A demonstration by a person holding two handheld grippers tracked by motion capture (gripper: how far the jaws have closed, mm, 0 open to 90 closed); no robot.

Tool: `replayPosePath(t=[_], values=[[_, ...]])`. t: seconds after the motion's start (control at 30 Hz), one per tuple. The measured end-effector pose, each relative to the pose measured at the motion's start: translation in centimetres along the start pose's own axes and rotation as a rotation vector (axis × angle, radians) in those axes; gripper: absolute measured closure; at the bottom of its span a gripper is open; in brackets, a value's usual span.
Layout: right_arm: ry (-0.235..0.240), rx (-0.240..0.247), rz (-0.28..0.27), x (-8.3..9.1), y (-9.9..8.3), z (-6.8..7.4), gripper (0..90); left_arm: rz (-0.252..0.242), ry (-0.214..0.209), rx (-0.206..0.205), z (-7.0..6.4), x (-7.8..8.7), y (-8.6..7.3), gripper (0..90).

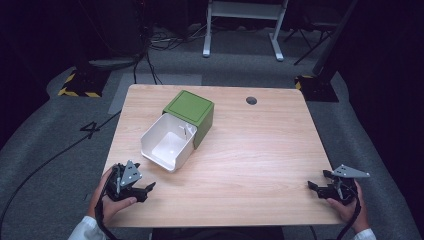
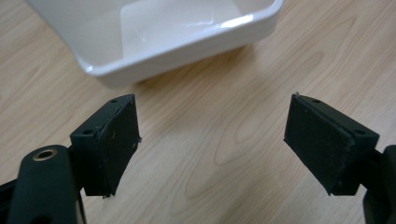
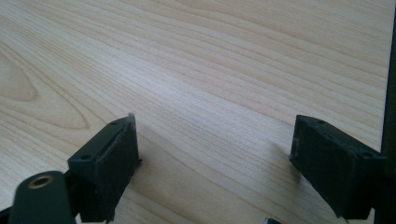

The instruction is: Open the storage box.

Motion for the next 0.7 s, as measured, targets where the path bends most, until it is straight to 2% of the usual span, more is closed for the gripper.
replayPosePath(t=[0.13, 0.27, 0.4, 0.5, 0.6, 0.67, 0.7], values=[[0.000, 0.000, -0.001, 0.0, 0.0, 0.0, 15.2, 0.023, 0.008, 0.020, 0.2, -0.4, -1.4, 18.0], [-0.002, 0.001, -0.001, 0.0, 0.0, 0.0, 15.3, 0.032, 0.008, 0.061, 0.7, -0.8, -2.5, 17.9], [-0.001, 0.001, -0.001, 0.0, 0.0, 0.0, 15.3, 0.074, 0.007, 0.084, 1.1, -1.2, -4.1, 17.5], [-0.001, 0.005, -0.001, 0.0, 0.0, 0.0, 15.3, 0.061, -0.017, 0.146, 1.2, -1.3, -4.7, 16.9], [0.004, 0.004, 0.000, 0.0, 0.0, 0.1, 15.3, 0.041, -0.037, 0.185, 1.4, -1.2, -5.2, 16.6], [0.006, 0.004, 0.000, 0.0, 0.0, 0.1, 15.3, 0.054, -0.061, 0.228, 1.6, -1.1, -5.6, 16.4], [0.007, 0.008, 0.000, 0.0, 0.0, 0.1, 15.3, 0.055, -0.058, 0.232, 1.7, -1.1, -5.6, 16.3]])
Point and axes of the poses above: each handheld gripper's, and its own axes: x roughly backward along the jaws, y roughly out of its top, z roughly to its left, the point moved 10 cm from there along -x, roughly forward along the jaws, and after that the axes turned 9 degrees about y, right-handed, at the moved point
